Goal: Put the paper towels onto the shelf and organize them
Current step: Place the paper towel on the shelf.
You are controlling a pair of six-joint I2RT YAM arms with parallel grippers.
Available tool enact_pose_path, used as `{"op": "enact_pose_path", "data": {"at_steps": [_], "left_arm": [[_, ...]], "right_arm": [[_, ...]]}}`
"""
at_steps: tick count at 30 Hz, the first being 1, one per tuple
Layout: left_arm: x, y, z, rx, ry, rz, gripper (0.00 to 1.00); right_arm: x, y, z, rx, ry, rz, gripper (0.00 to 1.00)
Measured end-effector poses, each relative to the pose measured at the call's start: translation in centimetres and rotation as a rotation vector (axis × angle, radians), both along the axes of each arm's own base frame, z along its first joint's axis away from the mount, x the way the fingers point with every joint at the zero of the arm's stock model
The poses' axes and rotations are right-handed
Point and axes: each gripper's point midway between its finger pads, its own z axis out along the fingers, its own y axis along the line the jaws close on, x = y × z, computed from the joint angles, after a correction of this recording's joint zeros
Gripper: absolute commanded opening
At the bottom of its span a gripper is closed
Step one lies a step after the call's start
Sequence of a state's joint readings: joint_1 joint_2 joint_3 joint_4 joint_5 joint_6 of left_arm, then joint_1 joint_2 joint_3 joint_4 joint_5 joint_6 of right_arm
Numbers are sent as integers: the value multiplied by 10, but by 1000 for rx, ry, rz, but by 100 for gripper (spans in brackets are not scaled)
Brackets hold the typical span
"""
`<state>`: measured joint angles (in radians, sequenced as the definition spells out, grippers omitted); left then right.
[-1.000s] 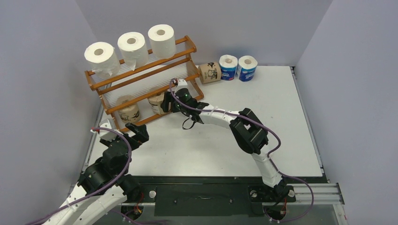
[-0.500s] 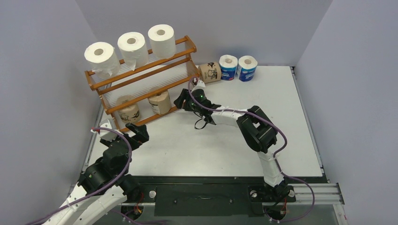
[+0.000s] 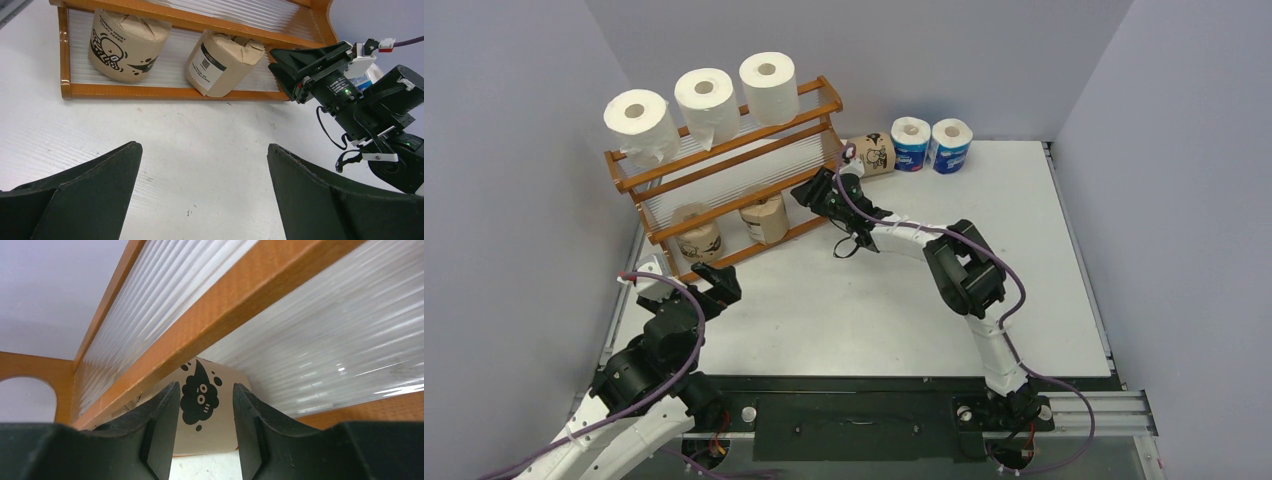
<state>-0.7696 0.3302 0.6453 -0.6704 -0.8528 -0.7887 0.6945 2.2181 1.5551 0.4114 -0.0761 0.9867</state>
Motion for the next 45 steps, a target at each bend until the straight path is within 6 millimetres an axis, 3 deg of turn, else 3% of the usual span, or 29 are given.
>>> {"op": "enact_pose_path", "data": {"at_steps": [13, 23, 38, 45], "left_arm": [[0, 1, 0, 2, 0, 4, 96], [0, 1, -1, 2, 0, 4, 96], [0, 1, -1, -2, 0, 5, 96], [0, 1, -1, -3, 0, 5, 96]], "right_arm": [[3, 13, -32, 40, 100, -3, 35], [-5, 39, -30, 65, 104, 42, 35], [-7, 61, -27, 87, 114, 67, 35], [-15, 76, -38, 94, 135, 98, 35]]}}
